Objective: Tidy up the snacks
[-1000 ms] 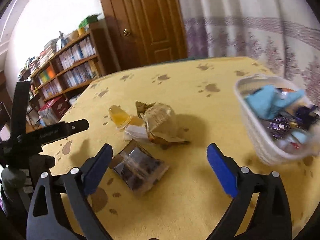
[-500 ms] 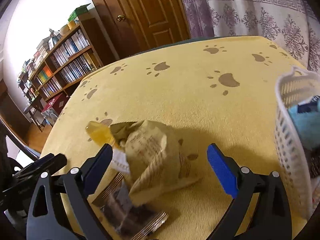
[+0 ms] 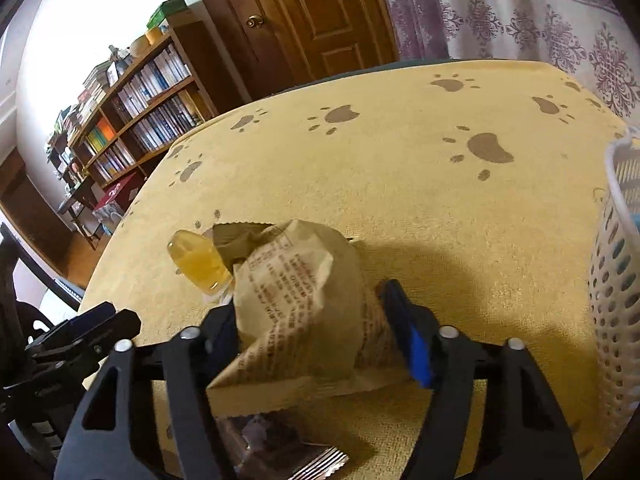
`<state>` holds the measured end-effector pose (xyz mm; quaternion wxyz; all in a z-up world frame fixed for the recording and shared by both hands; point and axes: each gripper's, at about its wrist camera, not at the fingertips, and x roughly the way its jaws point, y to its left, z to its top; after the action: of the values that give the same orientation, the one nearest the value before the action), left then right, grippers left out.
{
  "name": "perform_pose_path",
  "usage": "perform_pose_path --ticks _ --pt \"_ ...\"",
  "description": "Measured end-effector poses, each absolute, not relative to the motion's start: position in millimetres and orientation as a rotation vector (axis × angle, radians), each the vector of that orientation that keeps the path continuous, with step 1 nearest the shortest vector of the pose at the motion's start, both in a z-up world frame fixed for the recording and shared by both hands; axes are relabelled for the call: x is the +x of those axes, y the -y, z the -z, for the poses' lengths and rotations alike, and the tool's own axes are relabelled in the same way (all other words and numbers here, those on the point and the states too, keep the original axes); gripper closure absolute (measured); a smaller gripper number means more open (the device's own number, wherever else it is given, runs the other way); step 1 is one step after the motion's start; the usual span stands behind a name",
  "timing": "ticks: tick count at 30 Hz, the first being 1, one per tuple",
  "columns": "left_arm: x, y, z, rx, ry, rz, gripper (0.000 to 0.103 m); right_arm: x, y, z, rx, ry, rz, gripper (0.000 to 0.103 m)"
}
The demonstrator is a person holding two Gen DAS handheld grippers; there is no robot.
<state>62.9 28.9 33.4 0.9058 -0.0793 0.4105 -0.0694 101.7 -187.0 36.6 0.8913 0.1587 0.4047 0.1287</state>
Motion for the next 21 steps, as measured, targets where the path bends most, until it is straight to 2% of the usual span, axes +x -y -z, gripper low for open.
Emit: perform_pose_path --ticks 5,21 --pt "64.4 -28.8 -31.0 -0.163 -0.853 0.139 0.007 93.3 190.5 -38.9 0.343 -0.817 -0.268 0.043" --pt "72.2 5.1 -39.0 -0.087 -0.815 0.182 0.008 54.0 229.3 -44.1 0.469 -0.707 -0.168 0.043"
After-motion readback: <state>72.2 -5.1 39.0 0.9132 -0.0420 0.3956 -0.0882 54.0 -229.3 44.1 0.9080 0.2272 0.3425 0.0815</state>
